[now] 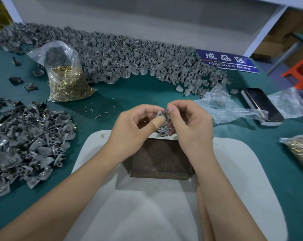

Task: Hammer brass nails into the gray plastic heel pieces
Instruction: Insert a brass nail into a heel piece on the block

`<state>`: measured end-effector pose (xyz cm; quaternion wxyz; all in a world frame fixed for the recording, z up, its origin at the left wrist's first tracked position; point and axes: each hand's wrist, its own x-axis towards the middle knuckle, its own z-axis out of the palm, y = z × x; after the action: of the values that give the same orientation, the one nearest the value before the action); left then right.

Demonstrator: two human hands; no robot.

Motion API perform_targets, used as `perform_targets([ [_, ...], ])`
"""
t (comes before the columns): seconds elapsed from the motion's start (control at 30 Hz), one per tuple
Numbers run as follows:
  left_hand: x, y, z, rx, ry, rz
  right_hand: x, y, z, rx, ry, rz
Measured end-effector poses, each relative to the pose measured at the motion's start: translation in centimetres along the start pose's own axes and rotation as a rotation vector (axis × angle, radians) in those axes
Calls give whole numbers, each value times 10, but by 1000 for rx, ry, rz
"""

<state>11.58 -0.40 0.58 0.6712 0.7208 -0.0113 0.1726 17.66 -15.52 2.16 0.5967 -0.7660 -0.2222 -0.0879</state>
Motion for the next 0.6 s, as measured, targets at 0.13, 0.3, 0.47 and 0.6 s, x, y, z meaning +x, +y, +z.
perform_targets([
  [0.13, 2, 1, -3, -85, 51, -25, 1, -4, -5, 12, 4, -24],
  [0.3, 2, 2, -2, -148, 69, -45, -1, -6, -5, -12, -26, -38],
  [0.47, 1, 4, -4, -80, 97, -6, 0, -6, -5, -39, -35, -76],
  [0.6, -1, 8, -4, -11, 108, 18, -1, -6, -5, -43, -52, -99],
])
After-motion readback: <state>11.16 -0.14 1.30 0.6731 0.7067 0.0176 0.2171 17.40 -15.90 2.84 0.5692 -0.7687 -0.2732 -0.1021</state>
